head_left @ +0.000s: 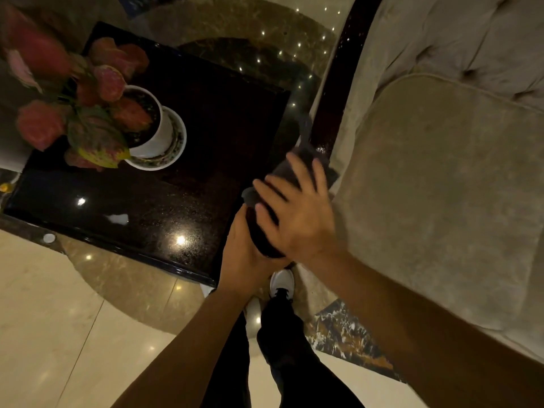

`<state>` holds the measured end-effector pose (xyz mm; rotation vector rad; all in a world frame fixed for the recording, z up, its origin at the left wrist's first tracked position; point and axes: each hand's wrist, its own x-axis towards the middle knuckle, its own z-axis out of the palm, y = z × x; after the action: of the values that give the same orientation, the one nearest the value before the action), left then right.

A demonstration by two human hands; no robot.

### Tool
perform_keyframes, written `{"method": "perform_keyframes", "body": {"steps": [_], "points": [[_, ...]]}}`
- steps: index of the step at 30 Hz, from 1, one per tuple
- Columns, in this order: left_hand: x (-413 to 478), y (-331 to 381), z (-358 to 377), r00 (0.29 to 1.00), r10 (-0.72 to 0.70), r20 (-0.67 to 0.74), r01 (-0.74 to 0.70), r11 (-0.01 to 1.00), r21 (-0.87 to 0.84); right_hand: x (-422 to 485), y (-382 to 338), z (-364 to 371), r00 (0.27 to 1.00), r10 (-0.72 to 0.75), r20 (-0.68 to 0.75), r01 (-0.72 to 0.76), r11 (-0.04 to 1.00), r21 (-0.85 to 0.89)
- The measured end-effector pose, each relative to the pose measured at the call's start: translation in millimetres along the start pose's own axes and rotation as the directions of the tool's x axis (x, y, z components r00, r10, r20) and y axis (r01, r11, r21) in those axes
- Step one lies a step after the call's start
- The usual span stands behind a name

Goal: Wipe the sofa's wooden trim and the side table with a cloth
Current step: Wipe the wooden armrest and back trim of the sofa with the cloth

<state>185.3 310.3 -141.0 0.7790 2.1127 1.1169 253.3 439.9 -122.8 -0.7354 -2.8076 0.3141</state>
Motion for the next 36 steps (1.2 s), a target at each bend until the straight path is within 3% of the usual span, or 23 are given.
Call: {"method": "perform_keyframes", "body": {"steps": [2,4,6,8,12,16,17,19,21,23,24,25,27,29,30,31,34,36], "points": [[0,2,-1,1.000,0.019,0.018,-0.019,0.999,0.034,-30,-31,-1,0.998,0.035,0.056,-0.039,0.997,0.061],[2,2,-2,0.998,0.042,0.050,-0.044,0.997,0.060,-38,-24,-7,0.983,-0.105,0.151,0.096,0.993,0.063],[2,5,-4,0.997,-0.037,0.066,0.034,0.999,0.041,-11,14,-18,0.925,-0.294,0.240,0.304,0.953,-0.007],[1,7,-4,0.989,-0.131,0.071,0.126,0.989,0.075,31,51,-25,0.917,-0.331,0.224,0.364,0.923,-0.127],[-1,7,-4,0.995,-0.095,0.019,0.084,0.948,0.308,93,81,-35,0.993,-0.119,0.008,0.118,0.980,-0.158],[1,25,-5,0.998,0.046,0.052,-0.065,0.873,0.484,67,39,-21,0.978,0.183,-0.104,-0.187,0.981,-0.040],[1,30,-4,0.996,0.056,0.072,-0.086,0.846,0.527,44,24,-13,0.978,0.194,-0.078,-0.194,0.981,0.005],[4,41,0,0.992,0.065,0.108,-0.117,0.791,0.600,1,15,-4,0.999,0.047,-0.012,-0.046,0.998,0.052],[12,53,10,0.988,0.096,0.118,-0.150,0.736,0.660,-3,51,-7,0.964,-0.264,0.041,0.264,0.965,0.009],[28,69,25,0.985,0.145,0.095,-0.171,0.737,0.653,32,98,-17,0.878,-0.474,0.070,0.478,0.876,-0.062],[37,79,32,0.986,0.150,0.080,-0.167,0.773,0.612,55,115,-23,0.873,-0.486,0.044,0.488,0.870,-0.068],[48,88,39,0.989,0.130,0.068,-0.146,0.815,0.560,80,128,-28,0.902,-0.432,-0.008,0.431,0.901,-0.049],[70,104,53,0.997,0.043,0.064,-0.067,0.893,0.446,125,143,-39,0.980,-0.165,-0.111,0.171,0.984,0.054],[87,117,64,1.000,-0.009,0.002,0.008,0.930,0.366,148,134,-44,0.978,0.103,-0.184,-0.074,0.984,0.160],[93,121,66,0.999,-0.013,-0.031,0.023,0.938,0.347,149,127,-43,0.964,0.130,-0.234,-0.089,0.980,0.177],[97,124,66,0.999,-0.001,-0.051,0.018,0.944,0.330,142,118,-40,0.962,0.093,-0.256,-0.053,0.986,0.158],[97,118,66,0.997,0.078,-0.026,-0.064,0.932,0.358,95,100,-36,0.995,-0.084,-0.059,0.091,0.987,0.133],[97,116,65,0.997,0.021,-0.073,0.004,0.948,0.319,94,124,-44,0.958,-0.288,0.013,0.285,0.953,0.102]]}}
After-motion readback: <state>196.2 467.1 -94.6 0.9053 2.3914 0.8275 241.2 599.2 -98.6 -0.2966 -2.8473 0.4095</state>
